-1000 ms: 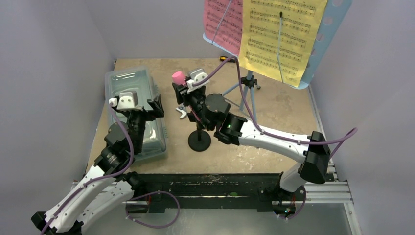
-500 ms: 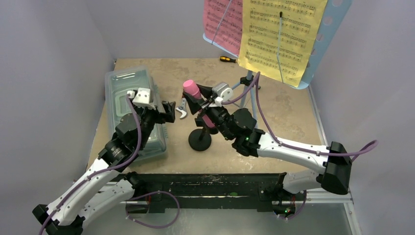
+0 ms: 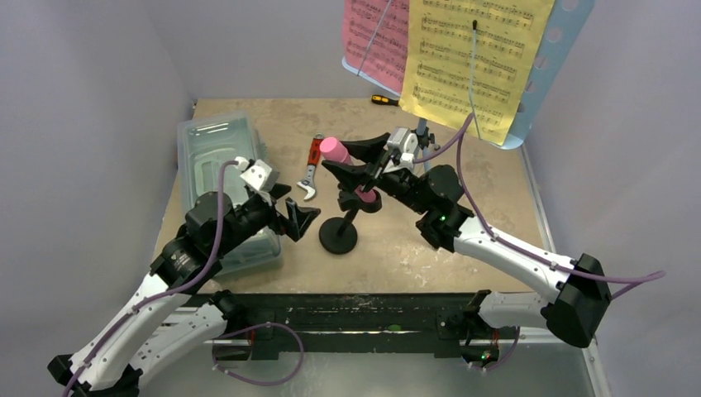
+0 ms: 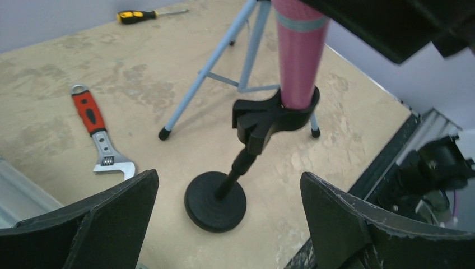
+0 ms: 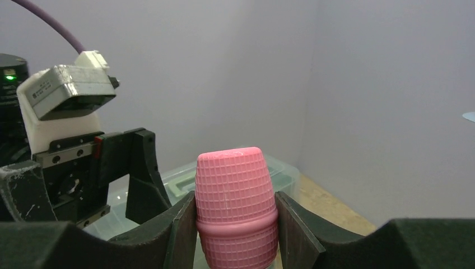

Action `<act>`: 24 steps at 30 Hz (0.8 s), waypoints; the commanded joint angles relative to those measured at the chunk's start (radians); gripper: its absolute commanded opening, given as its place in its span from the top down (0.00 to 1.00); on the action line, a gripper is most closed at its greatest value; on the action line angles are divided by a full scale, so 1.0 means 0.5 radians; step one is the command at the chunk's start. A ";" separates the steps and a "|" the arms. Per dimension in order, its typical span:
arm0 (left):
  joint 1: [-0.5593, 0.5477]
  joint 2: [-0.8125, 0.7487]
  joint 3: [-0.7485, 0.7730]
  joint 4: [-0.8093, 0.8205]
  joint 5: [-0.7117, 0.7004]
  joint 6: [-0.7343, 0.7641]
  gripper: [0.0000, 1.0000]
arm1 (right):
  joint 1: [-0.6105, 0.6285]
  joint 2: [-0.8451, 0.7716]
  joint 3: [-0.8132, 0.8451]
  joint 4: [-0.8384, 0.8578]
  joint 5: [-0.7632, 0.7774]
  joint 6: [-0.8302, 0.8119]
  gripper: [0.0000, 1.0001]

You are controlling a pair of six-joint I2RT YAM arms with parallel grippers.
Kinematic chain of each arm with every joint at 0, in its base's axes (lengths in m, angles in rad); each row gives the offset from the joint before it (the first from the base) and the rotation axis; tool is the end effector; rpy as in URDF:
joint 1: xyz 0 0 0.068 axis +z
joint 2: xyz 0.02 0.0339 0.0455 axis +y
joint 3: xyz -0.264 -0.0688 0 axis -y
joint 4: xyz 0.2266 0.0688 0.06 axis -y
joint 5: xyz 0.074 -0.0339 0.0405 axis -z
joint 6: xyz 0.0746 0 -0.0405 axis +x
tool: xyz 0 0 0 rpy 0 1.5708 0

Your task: Set up the instrument practice props

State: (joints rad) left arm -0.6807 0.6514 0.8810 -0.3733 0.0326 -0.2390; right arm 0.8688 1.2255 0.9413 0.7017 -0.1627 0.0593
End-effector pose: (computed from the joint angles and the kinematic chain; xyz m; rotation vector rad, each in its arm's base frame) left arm 0.1260 -0.1052 0.3623 0.4112 1.7179 -0.7044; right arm 0.1844 0.2368 0.4158 -0.6097 1.0419 0.9116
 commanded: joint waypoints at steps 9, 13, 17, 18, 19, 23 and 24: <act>0.005 0.064 -0.178 0.203 0.729 0.568 0.02 | -0.241 -0.097 -0.047 0.009 -0.785 0.333 1.00; 0.005 0.073 -0.326 0.530 0.718 0.737 0.01 | -0.241 -0.093 -0.050 0.035 -0.842 0.369 1.00; 0.005 0.180 -0.467 0.898 0.800 0.879 0.01 | -0.241 -0.075 -0.034 0.035 -0.876 0.390 1.00; 0.004 0.226 -0.474 0.960 0.866 0.879 0.02 | -0.241 -0.071 -0.028 0.030 -0.877 0.391 1.00; 0.005 0.267 -0.481 1.022 0.908 0.877 0.02 | -0.240 -0.068 -0.024 0.032 -0.877 0.392 1.00; 0.005 0.413 -0.518 1.248 1.019 0.880 0.03 | -0.240 -0.077 -0.029 0.033 -0.874 0.400 1.00; 0.005 0.438 -0.519 1.287 1.039 0.880 0.03 | -0.240 -0.082 -0.030 0.031 -0.871 0.400 1.00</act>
State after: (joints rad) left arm -0.6807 0.8356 0.6323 0.0658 0.4595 0.1616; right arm 0.7582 1.1900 0.9272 0.7158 -0.5922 0.2176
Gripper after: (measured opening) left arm 0.974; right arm 0.513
